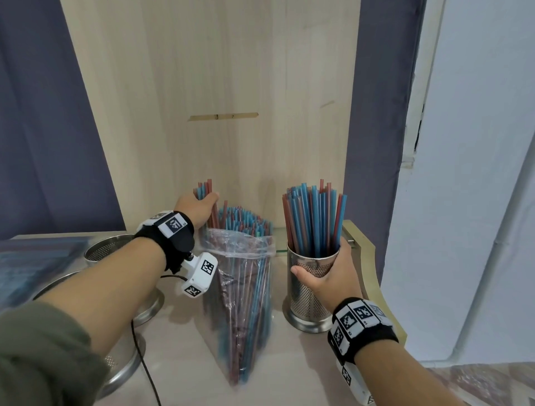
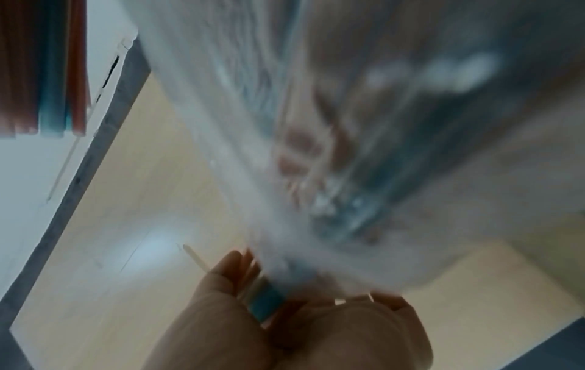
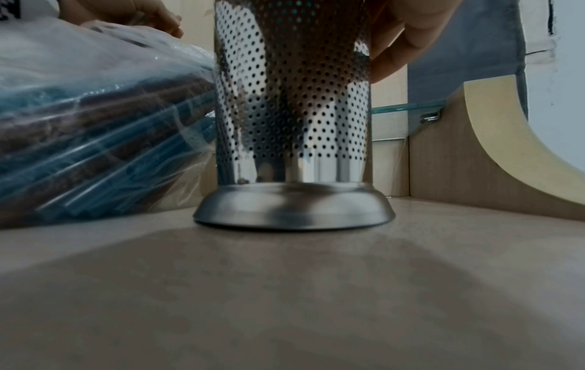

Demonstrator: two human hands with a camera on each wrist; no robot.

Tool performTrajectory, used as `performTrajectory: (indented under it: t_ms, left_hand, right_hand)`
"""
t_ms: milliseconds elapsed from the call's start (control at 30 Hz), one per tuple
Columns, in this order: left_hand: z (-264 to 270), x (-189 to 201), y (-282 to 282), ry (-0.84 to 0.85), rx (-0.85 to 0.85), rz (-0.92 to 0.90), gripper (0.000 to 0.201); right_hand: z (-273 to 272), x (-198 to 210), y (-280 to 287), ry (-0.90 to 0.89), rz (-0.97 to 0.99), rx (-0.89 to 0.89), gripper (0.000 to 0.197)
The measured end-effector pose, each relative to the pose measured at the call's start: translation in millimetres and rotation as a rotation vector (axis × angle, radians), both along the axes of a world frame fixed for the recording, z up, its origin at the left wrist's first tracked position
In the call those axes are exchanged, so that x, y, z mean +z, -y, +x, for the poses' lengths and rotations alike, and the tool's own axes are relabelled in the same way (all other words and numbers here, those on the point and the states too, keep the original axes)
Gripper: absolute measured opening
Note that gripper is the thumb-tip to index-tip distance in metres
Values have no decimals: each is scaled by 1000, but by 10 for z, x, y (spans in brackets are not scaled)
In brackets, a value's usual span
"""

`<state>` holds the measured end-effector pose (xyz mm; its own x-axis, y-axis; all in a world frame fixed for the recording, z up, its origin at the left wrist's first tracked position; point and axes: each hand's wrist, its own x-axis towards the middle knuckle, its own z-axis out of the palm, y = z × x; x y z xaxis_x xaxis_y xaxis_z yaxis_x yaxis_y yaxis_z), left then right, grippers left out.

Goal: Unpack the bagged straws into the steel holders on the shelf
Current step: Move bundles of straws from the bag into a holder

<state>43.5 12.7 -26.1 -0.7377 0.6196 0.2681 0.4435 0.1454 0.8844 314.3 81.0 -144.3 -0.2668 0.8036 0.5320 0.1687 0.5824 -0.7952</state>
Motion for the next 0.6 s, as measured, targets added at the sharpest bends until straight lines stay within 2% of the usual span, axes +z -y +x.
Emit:
performTrajectory:
  t_ms: [167,233,600]
  left_hand:
    - [-30,188,-37,49,-42,145,20]
    - [-43,236,-46,80,-93,217,25]
    - [-13,519,-69,-61,-47,345,28]
  right_hand:
    - [2,-4,-5,0,3,1,84]
    - [0,-6,-8,2,-2,-1,84]
    - [-6,-15,-15,10,-3,-11,87]
